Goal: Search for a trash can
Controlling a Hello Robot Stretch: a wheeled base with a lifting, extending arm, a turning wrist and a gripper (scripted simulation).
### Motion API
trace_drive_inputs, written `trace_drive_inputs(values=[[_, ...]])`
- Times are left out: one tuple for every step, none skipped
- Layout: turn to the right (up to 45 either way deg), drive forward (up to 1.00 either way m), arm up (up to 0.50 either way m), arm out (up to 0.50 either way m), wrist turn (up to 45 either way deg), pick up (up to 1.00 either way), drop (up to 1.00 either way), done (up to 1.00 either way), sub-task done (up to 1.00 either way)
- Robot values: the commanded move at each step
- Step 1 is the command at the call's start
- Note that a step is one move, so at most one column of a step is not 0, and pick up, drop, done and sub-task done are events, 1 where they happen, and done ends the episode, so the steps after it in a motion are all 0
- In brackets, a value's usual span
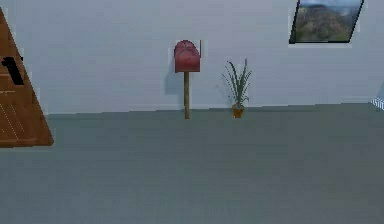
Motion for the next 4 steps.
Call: trace_drive_inputs(values=[[-3.0,0.0,0.0,0.0,0.0,0.0,0.0,0.0,0.0],[0.0,0.1,0.0,0.0,0.0,0.0,0.0,0.0,0.0],[42.0,0.0,0.0,0.0,0.0,0.0,0.0,0.0,0.0],[0.0,1.0,0.0,0.0,0.0,0.0,0.0,0.0,0.0]])
